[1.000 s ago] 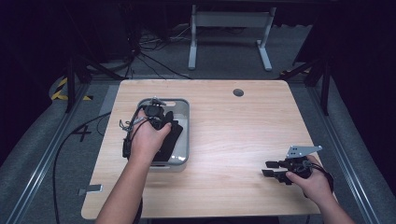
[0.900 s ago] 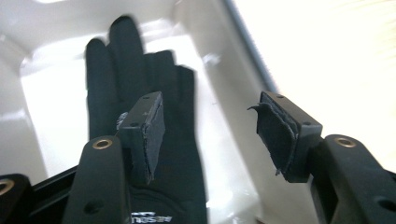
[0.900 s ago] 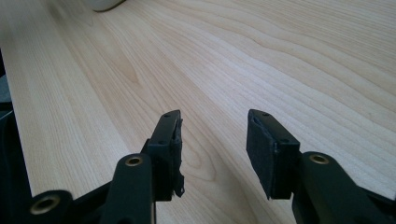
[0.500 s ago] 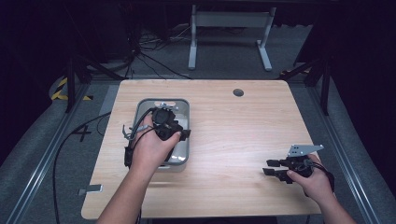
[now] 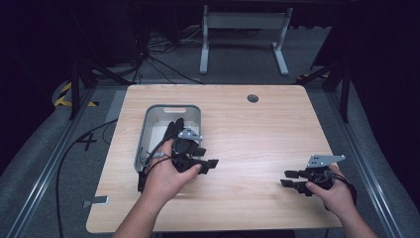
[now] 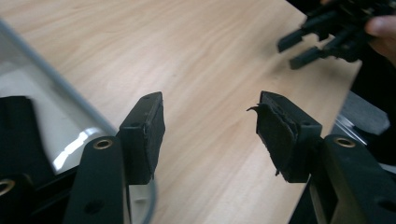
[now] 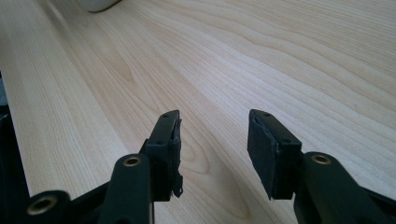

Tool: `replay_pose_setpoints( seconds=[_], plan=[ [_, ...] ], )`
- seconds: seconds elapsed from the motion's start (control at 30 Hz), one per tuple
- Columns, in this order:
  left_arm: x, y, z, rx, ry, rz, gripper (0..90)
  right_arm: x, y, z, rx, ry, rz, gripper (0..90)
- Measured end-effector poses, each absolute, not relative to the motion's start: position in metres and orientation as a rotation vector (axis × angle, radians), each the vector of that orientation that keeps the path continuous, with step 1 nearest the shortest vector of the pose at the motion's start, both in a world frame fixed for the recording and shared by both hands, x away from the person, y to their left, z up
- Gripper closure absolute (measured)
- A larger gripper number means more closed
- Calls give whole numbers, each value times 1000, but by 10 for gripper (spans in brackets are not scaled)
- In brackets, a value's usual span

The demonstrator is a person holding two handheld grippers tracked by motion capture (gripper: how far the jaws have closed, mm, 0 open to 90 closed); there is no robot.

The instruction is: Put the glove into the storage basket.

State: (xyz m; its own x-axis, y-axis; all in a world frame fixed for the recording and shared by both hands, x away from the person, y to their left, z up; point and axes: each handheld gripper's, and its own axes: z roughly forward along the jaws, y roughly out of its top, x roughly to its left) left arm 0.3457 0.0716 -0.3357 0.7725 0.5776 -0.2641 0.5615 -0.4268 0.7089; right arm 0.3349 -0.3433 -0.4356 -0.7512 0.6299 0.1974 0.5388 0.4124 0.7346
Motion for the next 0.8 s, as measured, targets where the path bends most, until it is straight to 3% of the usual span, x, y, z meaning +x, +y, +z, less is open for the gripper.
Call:
replay_pose_setpoints(
  seconds=[0.43,0.8],
  plan=[
    [328,57,-349,2133,804,30,425,334,-342,-439,1048,2565,1250,548],
    [317,14,-376,2237,670,-50,422,334,-341,-440,1056,2569,1254,545]
  ],
)
